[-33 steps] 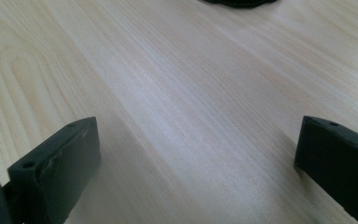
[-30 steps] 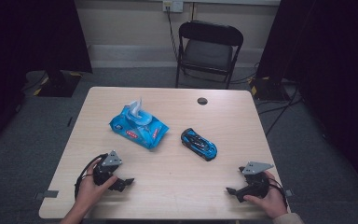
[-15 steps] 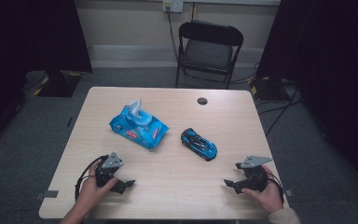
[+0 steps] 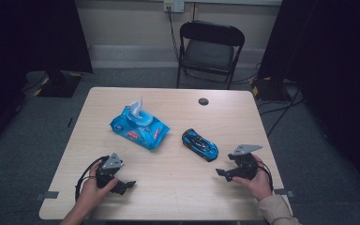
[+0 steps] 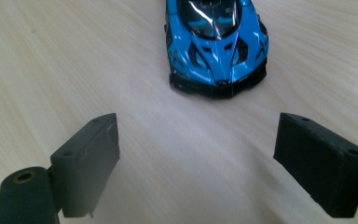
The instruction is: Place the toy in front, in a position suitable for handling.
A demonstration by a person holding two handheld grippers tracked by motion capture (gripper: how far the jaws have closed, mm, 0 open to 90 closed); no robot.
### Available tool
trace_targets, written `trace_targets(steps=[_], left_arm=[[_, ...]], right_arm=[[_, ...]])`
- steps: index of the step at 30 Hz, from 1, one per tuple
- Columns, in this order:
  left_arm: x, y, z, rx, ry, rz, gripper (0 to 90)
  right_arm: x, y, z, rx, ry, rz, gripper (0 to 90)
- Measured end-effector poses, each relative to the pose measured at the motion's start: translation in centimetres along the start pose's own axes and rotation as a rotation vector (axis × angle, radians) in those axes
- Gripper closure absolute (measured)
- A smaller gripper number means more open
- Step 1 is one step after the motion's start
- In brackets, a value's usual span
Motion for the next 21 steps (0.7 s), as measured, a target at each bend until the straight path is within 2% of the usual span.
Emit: trace_targets(steps=[10, 21], left_arm=[[0.0, 0.0, 0.0, 0.002, -0.001, -0.002, 0.0], [0.0, 0.0, 0.0, 0.003, 0.001, -0.002, 0.0]], right_arm=[[2.0, -0.2, 4.0, -0.012, -0.002, -0.007, 13.2], [4.3, 0.0, 6.2, -0.025, -0.003, -0.004, 13.2]])
Point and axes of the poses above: each handheld gripper's, and its own axes: x roughly forward along the jaws, z roughly out of its top, y roughly to its left, the point moved 6 cm from there along x, roughly forward along the jaws, and after that the axes turned 5 degrees about x, right-handed, at the moved point
